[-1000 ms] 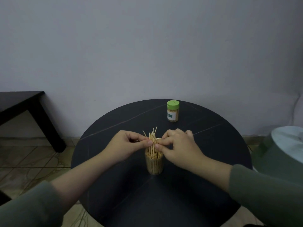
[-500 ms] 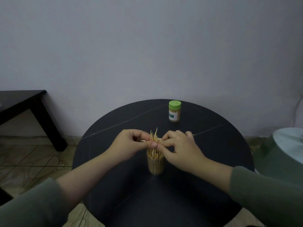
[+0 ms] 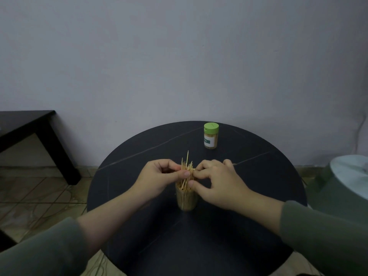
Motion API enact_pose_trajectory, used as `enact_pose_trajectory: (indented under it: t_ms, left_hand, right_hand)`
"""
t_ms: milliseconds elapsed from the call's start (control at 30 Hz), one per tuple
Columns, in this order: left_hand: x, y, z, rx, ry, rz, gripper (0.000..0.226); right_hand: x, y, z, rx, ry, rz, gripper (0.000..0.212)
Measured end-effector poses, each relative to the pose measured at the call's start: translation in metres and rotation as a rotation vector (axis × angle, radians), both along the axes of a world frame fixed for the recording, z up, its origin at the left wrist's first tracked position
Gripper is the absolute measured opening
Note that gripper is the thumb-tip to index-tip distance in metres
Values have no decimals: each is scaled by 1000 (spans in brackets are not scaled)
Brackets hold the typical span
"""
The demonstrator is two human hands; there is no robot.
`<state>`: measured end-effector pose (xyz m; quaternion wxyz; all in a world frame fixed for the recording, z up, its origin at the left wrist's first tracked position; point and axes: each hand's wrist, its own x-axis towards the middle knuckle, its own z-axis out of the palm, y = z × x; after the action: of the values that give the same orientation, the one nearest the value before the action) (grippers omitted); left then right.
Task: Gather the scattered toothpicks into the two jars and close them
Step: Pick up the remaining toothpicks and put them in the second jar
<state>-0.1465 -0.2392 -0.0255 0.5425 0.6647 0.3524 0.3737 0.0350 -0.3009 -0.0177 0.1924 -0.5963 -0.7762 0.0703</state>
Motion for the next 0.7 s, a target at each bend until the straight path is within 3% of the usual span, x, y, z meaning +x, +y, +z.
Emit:
enact_pose_trajectory:
  t_ms: [133, 200, 467, 700]
  left_hand:
    - [0, -1, -1, -28, -32, -26, 21]
    - [-1, -1, -1, -27, -32, -31, 18]
    - [0, 1, -5, 50, -30, 27, 40]
    - [-10, 1, -2, 333, 168, 23, 20]
  right_hand:
    - [2, -3, 0, 30, -100, 6, 76]
    - [3, -3, 1, 20, -148, 2, 86]
    - [0, -2, 0, 5, -148, 6, 68]
    - [-3, -2, 1, 26, -131, 15, 74]
